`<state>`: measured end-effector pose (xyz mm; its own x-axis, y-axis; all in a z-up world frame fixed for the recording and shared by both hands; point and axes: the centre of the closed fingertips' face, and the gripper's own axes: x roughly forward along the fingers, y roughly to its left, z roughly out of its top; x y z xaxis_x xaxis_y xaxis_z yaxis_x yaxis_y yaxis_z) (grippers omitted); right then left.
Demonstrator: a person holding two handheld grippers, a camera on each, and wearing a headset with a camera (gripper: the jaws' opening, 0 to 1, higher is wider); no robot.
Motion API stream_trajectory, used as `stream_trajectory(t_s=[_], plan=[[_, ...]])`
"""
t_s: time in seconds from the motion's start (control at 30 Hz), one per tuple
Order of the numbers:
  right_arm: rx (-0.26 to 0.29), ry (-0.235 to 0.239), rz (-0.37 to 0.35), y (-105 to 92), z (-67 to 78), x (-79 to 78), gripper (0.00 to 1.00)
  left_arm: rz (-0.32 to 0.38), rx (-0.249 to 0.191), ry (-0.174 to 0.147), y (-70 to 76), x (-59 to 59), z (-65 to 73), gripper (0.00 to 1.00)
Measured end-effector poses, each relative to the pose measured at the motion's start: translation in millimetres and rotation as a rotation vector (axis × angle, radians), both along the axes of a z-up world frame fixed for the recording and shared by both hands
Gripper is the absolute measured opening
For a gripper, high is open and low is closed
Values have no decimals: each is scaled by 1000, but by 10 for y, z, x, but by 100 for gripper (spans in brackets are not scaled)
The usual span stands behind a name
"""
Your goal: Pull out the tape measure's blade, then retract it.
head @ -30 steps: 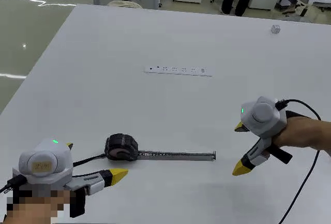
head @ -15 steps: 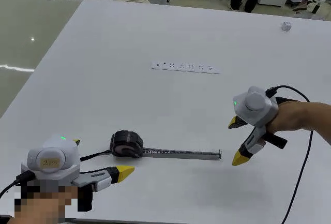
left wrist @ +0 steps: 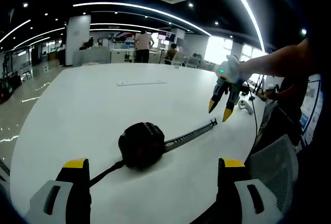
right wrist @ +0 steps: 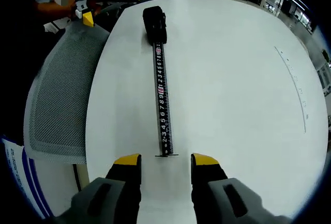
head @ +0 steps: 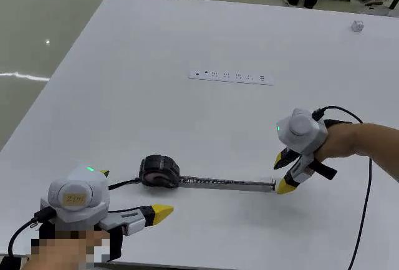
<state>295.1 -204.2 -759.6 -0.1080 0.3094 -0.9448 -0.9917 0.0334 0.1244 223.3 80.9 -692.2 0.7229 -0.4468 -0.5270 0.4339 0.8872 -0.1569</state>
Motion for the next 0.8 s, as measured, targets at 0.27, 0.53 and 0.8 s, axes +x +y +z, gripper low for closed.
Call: stream_trajectory(t_s=[0.27, 0.53, 0.8], plan=[[-24, -22, 38, 9, -120, 42, 32, -2, -19, 3, -32, 4, 21, 100], [-22, -29, 56, 4, -189, 4, 24, 4, -32, 11, -31, -11, 20, 100], [-13, -14, 7, -1, -180, 26, 27, 7, -40, 14, -25, -13, 27, 100]])
